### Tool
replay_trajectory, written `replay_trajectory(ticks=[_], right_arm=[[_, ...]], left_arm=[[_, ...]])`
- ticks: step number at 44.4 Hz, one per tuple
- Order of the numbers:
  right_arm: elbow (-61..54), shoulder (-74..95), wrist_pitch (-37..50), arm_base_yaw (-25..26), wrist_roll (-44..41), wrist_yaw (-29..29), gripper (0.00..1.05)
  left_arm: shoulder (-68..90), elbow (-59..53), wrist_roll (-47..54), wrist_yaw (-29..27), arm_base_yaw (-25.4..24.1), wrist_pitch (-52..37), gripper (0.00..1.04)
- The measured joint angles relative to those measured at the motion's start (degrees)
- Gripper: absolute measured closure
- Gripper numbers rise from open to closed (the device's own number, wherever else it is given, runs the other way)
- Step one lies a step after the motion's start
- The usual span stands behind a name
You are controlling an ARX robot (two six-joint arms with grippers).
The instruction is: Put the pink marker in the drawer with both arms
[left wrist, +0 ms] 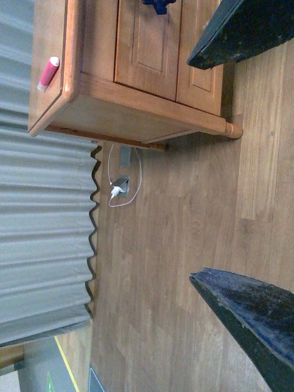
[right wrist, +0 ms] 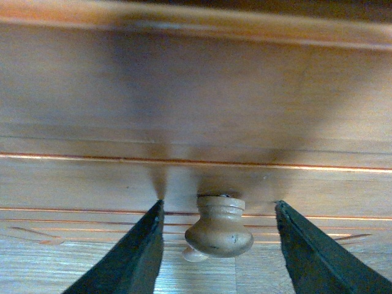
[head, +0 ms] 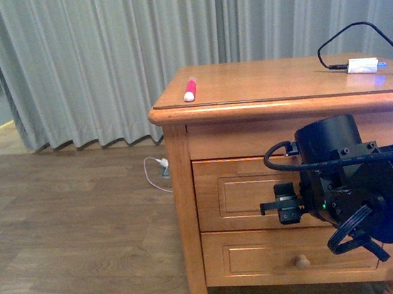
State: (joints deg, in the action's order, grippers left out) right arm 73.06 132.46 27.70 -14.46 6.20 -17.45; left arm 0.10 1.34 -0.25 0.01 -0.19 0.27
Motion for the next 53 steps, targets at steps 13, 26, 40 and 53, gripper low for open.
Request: replay_trajectory(ticks=[13,26,40,53], right_arm=[[-0.7,-0.5,0.1,0.1,-0.4,0.0,0.81],[-9.0,-5.8,2.3,-0.3,-0.4,2.2,0.83],[-24.1,-17.2,0.6,-2.5,1.8,3.5,0.83],[-35.8,-26.3,-0.3,-5.4,5.9,4.0,0.8]], left_arm=[[0.0,0.0,0.0,0.0,0.0,0.0,0.06],[0.0,0.0,0.0,0.0,0.0,0.0,0.06],[0.0,0.0,0.0,0.0,0.0,0.0,0.06],[0.0,0.0,0.0,0.0,0.0,0.0,0.06]])
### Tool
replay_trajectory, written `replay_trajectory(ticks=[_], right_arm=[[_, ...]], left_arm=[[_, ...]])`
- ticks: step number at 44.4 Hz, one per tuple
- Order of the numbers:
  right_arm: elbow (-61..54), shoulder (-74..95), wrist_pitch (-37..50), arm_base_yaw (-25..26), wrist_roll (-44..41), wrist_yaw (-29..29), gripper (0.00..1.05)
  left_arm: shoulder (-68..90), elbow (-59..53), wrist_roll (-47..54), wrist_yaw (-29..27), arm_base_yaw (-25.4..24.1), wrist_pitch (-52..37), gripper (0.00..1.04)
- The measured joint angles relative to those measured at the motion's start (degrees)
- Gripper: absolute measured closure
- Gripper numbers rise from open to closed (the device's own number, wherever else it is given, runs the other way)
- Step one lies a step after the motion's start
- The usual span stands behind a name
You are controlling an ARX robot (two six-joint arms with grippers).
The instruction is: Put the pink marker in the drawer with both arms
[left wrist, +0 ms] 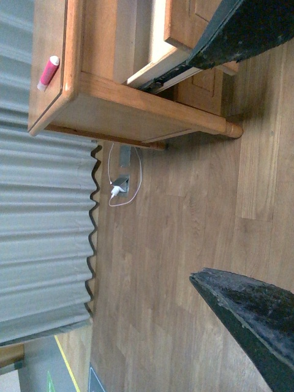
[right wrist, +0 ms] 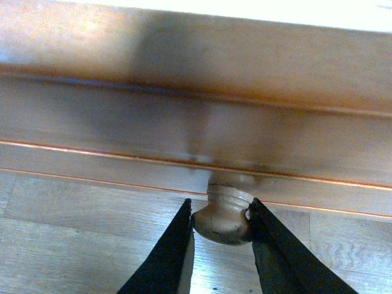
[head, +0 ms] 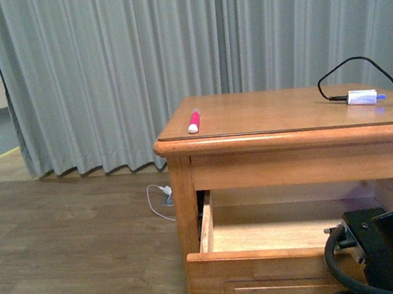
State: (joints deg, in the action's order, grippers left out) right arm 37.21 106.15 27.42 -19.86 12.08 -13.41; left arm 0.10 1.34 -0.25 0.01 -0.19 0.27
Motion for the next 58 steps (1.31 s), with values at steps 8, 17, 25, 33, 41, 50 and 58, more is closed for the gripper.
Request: replay_trajectory(ticks=[8,17,25,33,41,50,58], right_arm=[[-3.0,-10.6,-1.1,-0.3,4.6,-1.9,0.43],[-7.8,-28.1,-10.6,-0.4,6.0,-3.1,0.06],[-8.3,-45.6,-22.9,-0.1,5.6,-2.9,0.08],[-6.6,-54.6,-30.8,-0.2,3.8,-2.5,0.08],[-5.6,-56.6,-32.2,-2.4,3.4,-3.6,0.08],[-5.6,-57.3,-32.2,-4.0,3.6,-4.0,0.08],[-5.6,-57.4,-32.2,-4.0,3.7,-4.1,0.08]], left_arm=[[0.0,0.0,0.0,0.0,0.0,0.0,0.06],[0.0,0.0,0.0,0.0,0.0,0.0,0.06],[0.0,0.0,0.0,0.0,0.0,0.0,0.06],[0.0,0.0,0.0,0.0,0.0,0.0,0.06],[0.0,0.0,0.0,0.0,0.0,0.0,0.06],[0.0,0.0,0.0,0.0,0.0,0.0,0.06],[0.0,0.0,0.0,0.0,0.0,0.0,0.06]])
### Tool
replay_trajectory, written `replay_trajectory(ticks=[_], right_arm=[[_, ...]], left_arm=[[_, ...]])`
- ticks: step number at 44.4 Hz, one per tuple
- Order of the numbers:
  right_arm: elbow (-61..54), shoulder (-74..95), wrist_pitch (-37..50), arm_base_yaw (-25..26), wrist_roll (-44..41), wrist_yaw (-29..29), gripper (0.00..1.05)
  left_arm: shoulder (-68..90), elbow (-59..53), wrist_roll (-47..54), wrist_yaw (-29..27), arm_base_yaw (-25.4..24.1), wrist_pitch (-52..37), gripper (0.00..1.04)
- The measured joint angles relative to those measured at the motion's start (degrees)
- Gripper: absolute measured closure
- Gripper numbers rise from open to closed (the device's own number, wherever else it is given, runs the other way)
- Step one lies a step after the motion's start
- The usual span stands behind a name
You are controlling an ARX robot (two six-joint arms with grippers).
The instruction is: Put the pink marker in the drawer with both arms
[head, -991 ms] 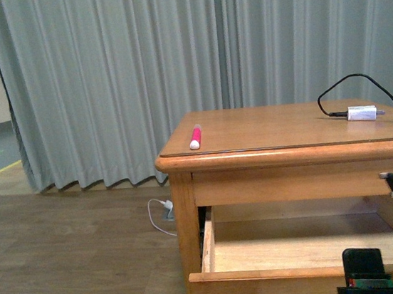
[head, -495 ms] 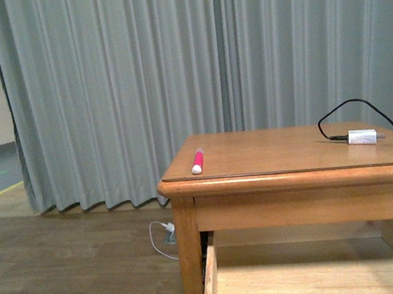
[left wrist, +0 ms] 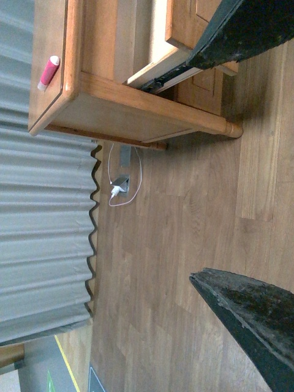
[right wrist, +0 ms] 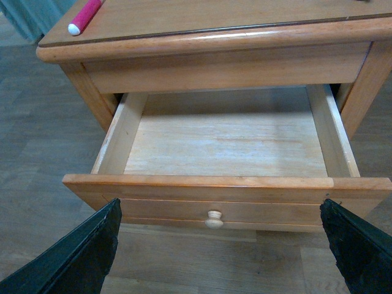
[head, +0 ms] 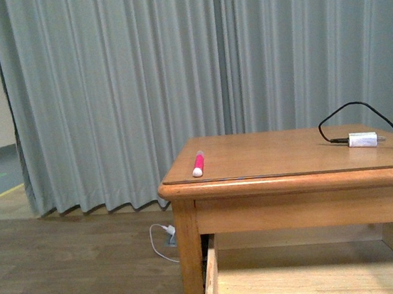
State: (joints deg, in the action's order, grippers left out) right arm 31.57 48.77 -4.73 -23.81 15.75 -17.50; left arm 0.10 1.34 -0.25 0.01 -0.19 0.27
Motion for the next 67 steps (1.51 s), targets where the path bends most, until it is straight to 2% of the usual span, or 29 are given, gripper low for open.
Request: replay_trajectory(ticks=[6,8,13,18,29,35,46,67], right_arm=[[0.0,0.0,0.0,0.0,0.0,0.0,0.08],[0.0,0.0,0.0,0.0,0.0,0.0,0.08],[0.0,0.0,0.0,0.0,0.0,0.0,0.08],[0.0,0.0,0.0,0.0,0.0,0.0,0.08],[0.0,0.0,0.0,0.0,0.0,0.0,0.08],[0.0,0.0,0.0,0.0,0.0,0.0,0.08],[0.0,0.0,0.0,0.0,0.0,0.0,0.08],[0.0,0.0,0.0,0.0,0.0,0.0,0.08]], left_arm=[[0.0,0.0,0.0,0.0,0.0,0.0,0.06],[1.5,1.0,-1.9,2.2,0.2,3.2,0.06],[11.2,3.9,-5.1,-0.4,4.5,5.1,0.06],[21.3,9.2,-5.7,-2.0,8.2,0.7,0.06],[52.9,27.5,-4.0,-3.3,10.1,-16.6,0.06],[66.4,37.8,-2.5,-4.7,12.3,-18.3,0.06],[85.9,59.6,-1.6,-8.4,16.0,-12.7,0.06],[108.9,89.6,-1.9,-11.9,18.8,0.7,0.06]])
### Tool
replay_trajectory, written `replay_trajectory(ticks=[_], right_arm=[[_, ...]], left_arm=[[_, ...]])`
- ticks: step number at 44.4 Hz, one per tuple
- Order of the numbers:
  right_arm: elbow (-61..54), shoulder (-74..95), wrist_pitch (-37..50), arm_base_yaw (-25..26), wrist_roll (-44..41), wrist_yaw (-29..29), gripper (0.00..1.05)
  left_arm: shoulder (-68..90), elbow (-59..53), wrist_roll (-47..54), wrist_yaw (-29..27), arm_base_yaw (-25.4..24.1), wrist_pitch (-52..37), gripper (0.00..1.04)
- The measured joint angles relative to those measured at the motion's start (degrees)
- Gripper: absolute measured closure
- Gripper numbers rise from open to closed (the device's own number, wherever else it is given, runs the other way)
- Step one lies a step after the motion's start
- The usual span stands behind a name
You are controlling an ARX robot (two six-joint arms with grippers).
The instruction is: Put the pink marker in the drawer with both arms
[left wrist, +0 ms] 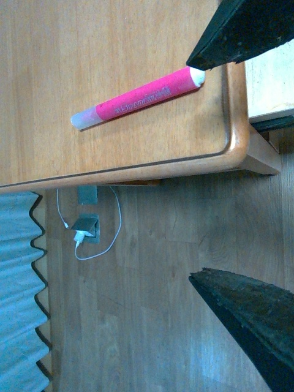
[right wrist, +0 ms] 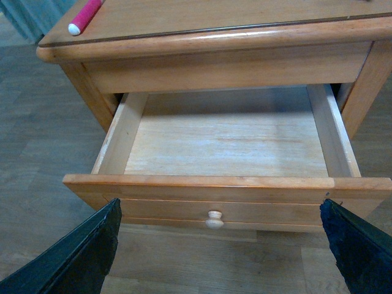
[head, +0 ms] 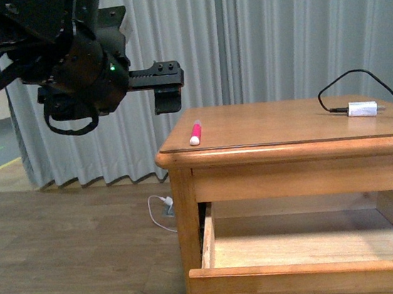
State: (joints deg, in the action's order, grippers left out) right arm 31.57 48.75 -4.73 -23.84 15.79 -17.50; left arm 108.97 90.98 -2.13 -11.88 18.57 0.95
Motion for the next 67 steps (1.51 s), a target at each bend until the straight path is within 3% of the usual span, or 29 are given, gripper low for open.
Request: replay_trajectory(ticks=[15,47,67], right_arm=[[0.0,0.0,0.0,0.0,0.0,0.0,0.08],[0.0,0.0,0.0,0.0,0.0,0.0,0.08],[0.0,0.0,0.0,0.0,0.0,0.0,0.08]], left_arm=[[11.6,12.4,0.5,-1.9,3.7,5.6,0.06],[16.5,17.7,0.0,-2.6,3.8,6.8,0.06],[18.2,19.1,0.7,0.2,5.4,6.7,0.06]])
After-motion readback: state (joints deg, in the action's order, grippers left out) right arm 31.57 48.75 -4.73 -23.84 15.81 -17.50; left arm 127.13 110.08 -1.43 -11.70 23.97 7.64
